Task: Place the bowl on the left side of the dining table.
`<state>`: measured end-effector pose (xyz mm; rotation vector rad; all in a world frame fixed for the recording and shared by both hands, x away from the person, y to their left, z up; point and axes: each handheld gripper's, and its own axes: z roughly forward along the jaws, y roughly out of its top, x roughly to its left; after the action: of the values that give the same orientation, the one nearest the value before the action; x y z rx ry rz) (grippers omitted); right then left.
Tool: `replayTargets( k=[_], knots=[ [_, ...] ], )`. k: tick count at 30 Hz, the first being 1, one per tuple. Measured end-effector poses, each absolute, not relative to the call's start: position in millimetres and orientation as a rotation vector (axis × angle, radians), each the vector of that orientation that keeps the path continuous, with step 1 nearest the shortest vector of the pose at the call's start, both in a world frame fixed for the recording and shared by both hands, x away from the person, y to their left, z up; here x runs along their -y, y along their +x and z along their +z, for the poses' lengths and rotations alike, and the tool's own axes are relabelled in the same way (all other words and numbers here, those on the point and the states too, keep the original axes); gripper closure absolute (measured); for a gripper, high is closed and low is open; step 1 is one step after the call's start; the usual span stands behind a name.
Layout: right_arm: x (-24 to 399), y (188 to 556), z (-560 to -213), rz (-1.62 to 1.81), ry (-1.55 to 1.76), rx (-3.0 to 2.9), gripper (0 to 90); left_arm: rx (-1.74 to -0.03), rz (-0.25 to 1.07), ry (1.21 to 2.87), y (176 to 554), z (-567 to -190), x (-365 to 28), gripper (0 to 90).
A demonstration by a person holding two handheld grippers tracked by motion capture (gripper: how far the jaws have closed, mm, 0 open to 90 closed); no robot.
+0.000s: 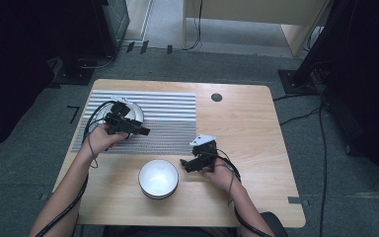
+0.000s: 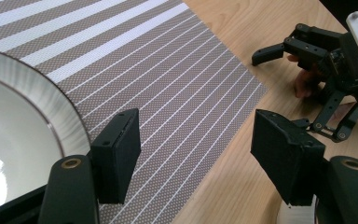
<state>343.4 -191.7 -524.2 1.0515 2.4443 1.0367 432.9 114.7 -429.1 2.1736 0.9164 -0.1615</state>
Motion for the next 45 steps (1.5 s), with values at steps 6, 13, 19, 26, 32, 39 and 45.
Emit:
replayTargets(
  k=[6,13,19,26,32,39,45],
  knots=[
    [191.7,343.4,-524.2,1.037,1.052,-2.444,0.0,-0.911,-0.172,2.188,431.7,-434.7,-109.3,32.5],
    [191.7,343.4,-524.2,1.036,1.051,-2.445,0.0,-0.890,-0.175,2.211,430.2,-444.4,-102.6,32.2],
    [191.7,343.4,-524.1,1.036,1.052,-2.444,0.0,-0.882,-0.179,2.225,429.6,-452.9,-97.4,32.1],
    [191.7,343.4,-524.2,1.037,1.051,-2.445,0.0,-0.853,-0.180,2.223,425.7,-459.7,-93.6,32.3],
    [191.7,343.4,-524.2,1.037,1.051,-2.445,0.0,-0.825,-0.148,2.245,421.7,-465.9,-87.8,32.7],
    [191.7,343.4,-524.1,1.036,1.052,-2.445,0.0,-0.831,-0.146,2.281,421.1,-475.8,-82.8,32.6],
    [191.7,343.3,-524.1,1.036,1.052,-2.444,0.0,-0.800,-0.122,2.307,418.9,-481.9,-76.6,32.6]
  ],
)
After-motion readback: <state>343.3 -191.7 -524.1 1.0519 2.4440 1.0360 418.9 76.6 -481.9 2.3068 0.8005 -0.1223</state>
